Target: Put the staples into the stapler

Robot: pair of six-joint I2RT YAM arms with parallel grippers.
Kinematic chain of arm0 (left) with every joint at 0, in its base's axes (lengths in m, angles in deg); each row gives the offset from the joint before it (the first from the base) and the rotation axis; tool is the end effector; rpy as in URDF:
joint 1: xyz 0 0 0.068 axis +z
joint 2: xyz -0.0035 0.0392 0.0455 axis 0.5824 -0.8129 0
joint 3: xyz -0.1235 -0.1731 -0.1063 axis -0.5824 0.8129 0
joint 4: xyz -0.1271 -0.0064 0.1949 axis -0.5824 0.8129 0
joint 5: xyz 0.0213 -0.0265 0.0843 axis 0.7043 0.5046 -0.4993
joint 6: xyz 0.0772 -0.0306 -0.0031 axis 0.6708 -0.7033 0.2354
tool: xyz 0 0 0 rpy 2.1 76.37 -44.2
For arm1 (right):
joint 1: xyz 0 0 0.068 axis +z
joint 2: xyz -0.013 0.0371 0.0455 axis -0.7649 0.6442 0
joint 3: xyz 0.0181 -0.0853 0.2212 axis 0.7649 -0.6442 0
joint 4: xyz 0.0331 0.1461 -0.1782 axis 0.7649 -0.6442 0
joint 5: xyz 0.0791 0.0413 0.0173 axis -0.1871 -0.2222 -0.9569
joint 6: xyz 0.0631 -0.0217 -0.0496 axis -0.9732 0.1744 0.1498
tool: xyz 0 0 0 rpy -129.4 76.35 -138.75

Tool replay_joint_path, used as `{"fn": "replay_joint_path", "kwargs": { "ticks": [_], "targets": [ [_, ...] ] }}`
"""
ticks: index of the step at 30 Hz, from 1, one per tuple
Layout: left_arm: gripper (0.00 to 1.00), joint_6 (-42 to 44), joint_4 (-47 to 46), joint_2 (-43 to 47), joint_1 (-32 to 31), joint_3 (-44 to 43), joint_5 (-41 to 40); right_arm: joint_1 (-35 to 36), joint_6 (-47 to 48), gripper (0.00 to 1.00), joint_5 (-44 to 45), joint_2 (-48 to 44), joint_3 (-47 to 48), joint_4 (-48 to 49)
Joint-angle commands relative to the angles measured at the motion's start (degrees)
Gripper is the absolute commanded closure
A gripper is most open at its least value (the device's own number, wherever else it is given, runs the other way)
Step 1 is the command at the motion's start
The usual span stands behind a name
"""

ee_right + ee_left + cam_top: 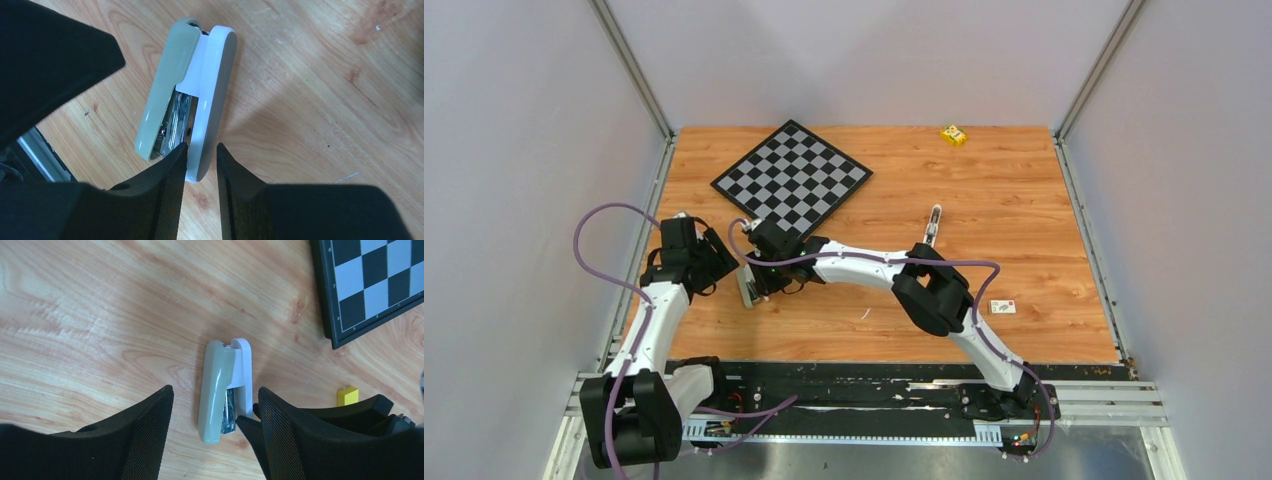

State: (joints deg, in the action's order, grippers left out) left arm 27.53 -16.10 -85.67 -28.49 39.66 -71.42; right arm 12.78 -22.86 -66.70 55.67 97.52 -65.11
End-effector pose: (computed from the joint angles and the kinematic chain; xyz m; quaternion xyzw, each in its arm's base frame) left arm 0.2142 0.0232 0.1699 -0.2983 0.8882 -0.0948 0.3363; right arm 0.2218 0.4505 0.1445 -0.3057 0.8520 0.3396 0.2555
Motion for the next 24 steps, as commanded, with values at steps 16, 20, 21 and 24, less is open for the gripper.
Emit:
{"fn": "replay_joint_path", "kwargs": {
  "ticks": [16, 20, 21, 24],
  "targets": [
    [0.29, 2.22, -3.21, -0.73, 0.55, 1.44, 12.97, -1.13, 2.66, 1.00, 3.11, -2.71, -1.58, -3.61],
    [0.22, 2.16, -3.73, 1.11, 0.57, 0.86, 19.94, -4.27, 0.62, 1.00, 1.29, -9.26, -8.26, 0.58],
    [0.21, 1.75, -4.21, 1.39, 0.58, 0.71, 21.66, -5.24, 0.08, 1.00, 0.71, -10.85, -10.01, 1.74],
    [0.19, -0.85, -8.36, 1.89, 0.55, 1.22, 27.80, -8.00, -1.54, 1.00, -0.56, -16.09, -15.24, 5.58]
  ]
}}
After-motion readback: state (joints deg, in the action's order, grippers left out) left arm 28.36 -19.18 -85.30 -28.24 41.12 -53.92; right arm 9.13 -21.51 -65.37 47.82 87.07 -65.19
